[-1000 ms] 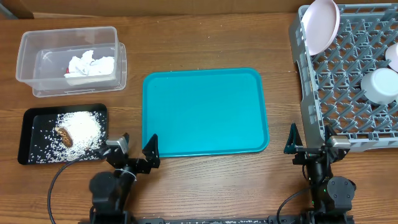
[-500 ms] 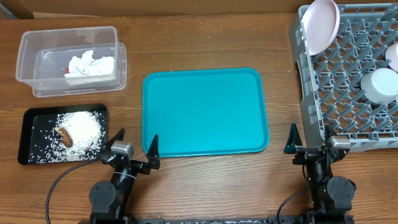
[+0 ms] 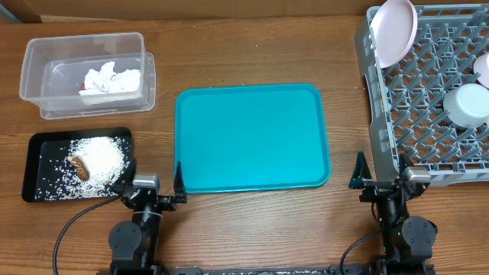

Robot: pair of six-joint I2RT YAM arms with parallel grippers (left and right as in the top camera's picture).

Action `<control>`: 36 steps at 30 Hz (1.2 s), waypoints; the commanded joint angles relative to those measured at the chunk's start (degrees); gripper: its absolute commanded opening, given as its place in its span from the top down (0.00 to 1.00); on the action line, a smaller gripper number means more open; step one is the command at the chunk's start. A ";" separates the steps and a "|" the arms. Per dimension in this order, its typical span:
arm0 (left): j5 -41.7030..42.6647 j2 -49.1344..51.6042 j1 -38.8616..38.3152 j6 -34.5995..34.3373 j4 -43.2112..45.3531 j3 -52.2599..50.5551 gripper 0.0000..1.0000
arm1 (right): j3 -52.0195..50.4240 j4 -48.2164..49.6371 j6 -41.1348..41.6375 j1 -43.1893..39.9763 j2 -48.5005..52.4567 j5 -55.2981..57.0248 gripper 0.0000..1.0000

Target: Sort waste into correct bins and load items into the dishwasher

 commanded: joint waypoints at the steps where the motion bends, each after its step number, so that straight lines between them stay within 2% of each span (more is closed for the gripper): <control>1: -1.64 -0.74 1.25 3.10 -0.20 -0.37 0.00 | -0.61 0.35 -0.20 0.31 -0.57 0.39 0.00; 36: -0.72 -0.70 1.27 2.89 0.13 -0.37 0.00 | -0.61 0.35 -0.20 0.31 -0.57 0.39 0.00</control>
